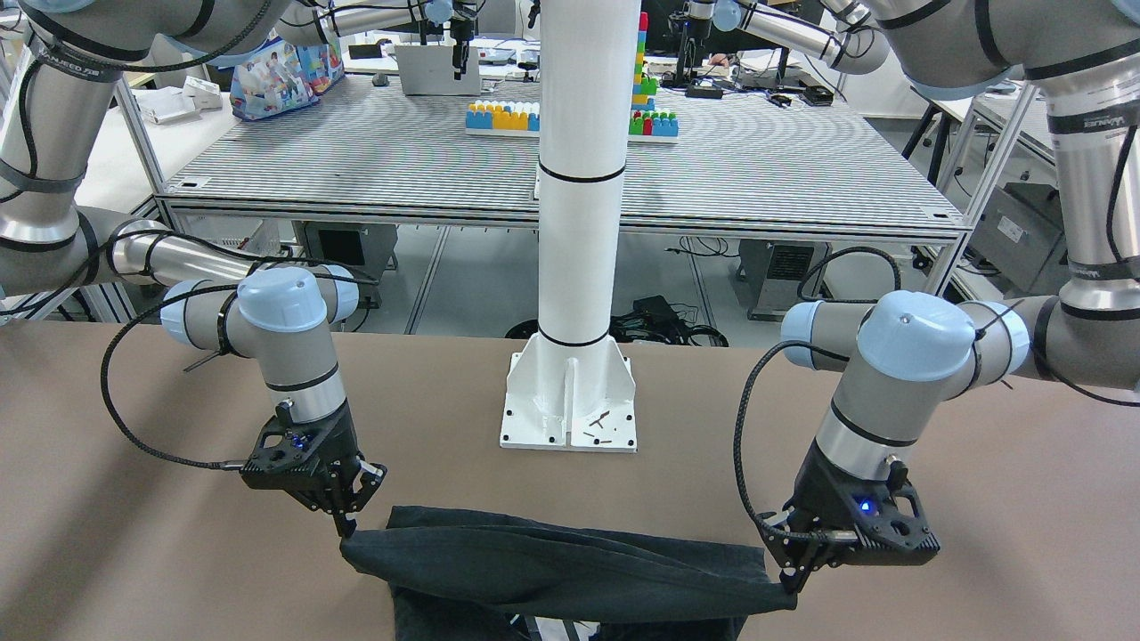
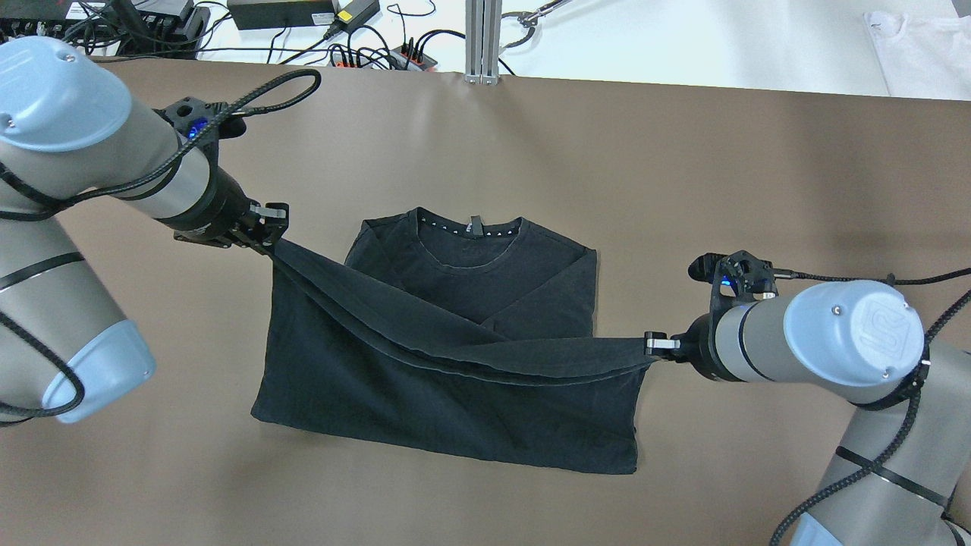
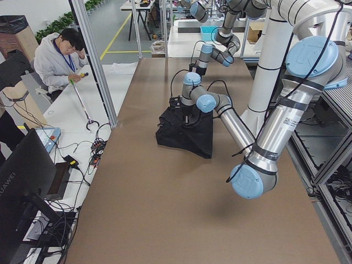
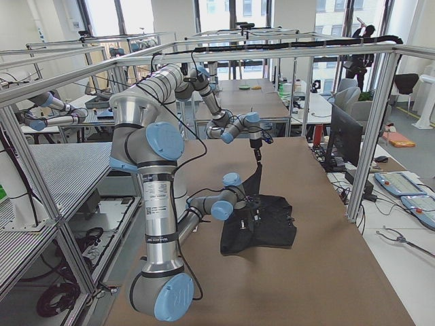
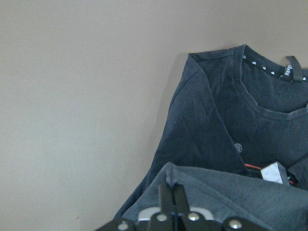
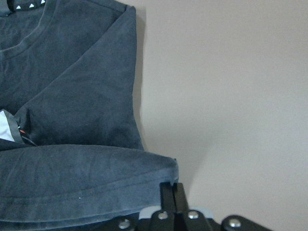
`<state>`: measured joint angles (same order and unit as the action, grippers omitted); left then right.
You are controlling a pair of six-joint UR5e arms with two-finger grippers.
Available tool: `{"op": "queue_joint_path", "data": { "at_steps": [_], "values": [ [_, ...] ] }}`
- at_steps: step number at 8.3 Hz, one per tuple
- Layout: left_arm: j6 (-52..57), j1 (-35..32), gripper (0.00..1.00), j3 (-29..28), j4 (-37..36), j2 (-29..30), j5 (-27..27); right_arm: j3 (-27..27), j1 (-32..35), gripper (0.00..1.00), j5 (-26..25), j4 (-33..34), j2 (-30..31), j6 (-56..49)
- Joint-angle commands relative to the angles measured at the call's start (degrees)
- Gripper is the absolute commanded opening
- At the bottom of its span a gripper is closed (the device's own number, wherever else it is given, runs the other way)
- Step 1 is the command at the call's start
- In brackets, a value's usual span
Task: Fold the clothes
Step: 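Lift the hem with both grippers and carry it toward the collar, then lay the hem down near the collar and open both grippers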
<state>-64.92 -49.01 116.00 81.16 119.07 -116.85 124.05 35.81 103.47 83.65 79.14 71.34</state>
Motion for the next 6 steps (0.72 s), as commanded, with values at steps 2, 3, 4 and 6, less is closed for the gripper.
{"op": "queue_joint_path", "data": {
  "at_steps": [2,3,4,6],
  "values": [
    [0.05,-0.74,0.0,-15.23,9.41,4.5,3.2,-4.41,4.7,0.0,0.15,0.29,-2.58,-3.49],
    [0.14,-0.65,0.0,-20.94,14.68,5.29,5.3,-9.04,4.71,0.0,0.07,0.29,-6.59,-3.49],
    [0.14,-0.48,0.0,-25.87,20.04,5.47,5.32,-12.83,4.71,0.0,-0.2,0.03,-8.8,-3.4],
    [0.05,-0.12,0.0,-31.52,26.05,5.47,5.67,-17.59,4.7,0.0,-0.46,-0.5,-10.57,-3.58]
  ]
}}
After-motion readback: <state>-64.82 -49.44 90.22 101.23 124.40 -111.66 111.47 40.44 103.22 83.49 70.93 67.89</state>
